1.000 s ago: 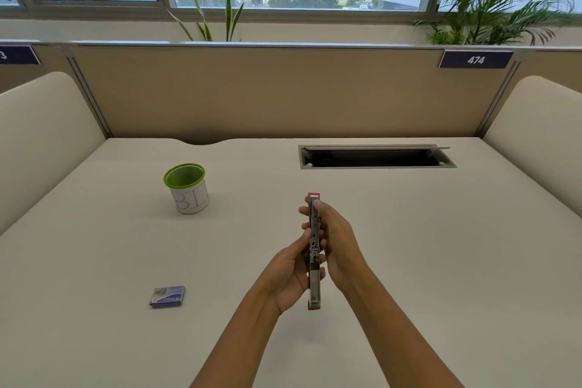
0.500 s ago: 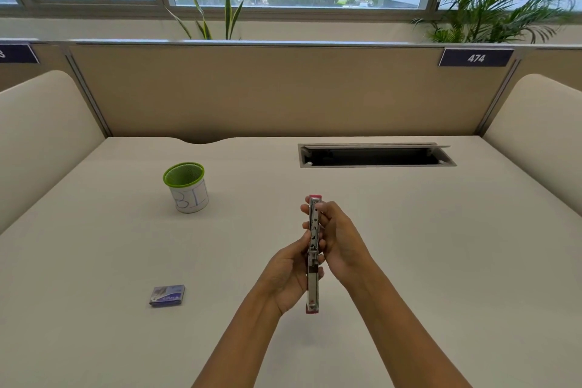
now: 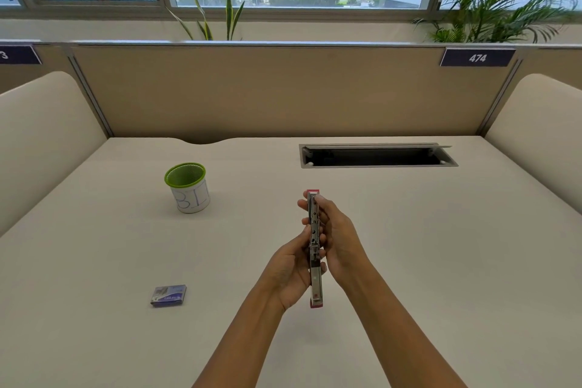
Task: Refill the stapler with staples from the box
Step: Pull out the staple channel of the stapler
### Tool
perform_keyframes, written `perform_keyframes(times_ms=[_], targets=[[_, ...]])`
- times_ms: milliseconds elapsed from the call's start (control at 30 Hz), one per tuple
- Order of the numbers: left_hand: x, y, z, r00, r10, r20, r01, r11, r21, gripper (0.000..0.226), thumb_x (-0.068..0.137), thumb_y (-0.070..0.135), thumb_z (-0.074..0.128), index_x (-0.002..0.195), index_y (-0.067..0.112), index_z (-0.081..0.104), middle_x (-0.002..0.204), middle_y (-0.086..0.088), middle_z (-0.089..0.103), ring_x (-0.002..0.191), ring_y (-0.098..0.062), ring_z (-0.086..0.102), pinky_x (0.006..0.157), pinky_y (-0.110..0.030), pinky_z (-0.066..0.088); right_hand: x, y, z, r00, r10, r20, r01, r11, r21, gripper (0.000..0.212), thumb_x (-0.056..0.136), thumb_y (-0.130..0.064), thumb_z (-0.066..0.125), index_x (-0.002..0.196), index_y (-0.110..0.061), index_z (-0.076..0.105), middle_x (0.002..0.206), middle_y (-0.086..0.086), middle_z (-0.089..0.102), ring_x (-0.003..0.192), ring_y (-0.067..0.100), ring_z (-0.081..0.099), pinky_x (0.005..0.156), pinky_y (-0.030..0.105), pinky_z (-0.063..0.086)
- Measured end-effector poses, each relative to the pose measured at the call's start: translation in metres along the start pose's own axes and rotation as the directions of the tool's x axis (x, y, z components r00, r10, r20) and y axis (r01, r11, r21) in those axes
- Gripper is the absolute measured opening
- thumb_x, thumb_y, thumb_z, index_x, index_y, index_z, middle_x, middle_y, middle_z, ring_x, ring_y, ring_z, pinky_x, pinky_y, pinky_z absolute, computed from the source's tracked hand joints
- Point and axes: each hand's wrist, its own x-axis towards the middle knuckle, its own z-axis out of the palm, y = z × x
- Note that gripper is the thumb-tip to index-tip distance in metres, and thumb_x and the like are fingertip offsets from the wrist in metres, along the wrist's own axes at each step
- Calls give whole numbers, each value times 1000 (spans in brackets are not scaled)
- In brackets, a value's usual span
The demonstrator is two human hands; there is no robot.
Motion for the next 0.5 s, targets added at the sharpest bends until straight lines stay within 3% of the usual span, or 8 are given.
perform_keyframes(times_ms=[300, 500], targets=[[-1, 1, 3, 999, 5, -40, -4, 1000, 30, 29, 88, 33, 52, 97, 11, 69, 82, -6, 63, 73, -18, 53, 74, -35, 41, 0, -1, 0, 999, -35, -3, 35, 999, -13, 22, 92, -35, 48, 98, -30, 69, 95, -15, 75, 86, 10, 59, 74, 27, 46], [-1, -1, 3, 1000, 0, -27, 1, 999, 37, 31, 78, 35, 58, 93, 11, 70, 82, -5, 63, 72, -16, 51, 68, -32, 41, 1, -4, -4, 999, -8, 46, 6, 999, 40, 25, 93, -31, 46, 102, -29, 69, 101, -13, 73, 84, 10, 57, 71, 24, 45]])
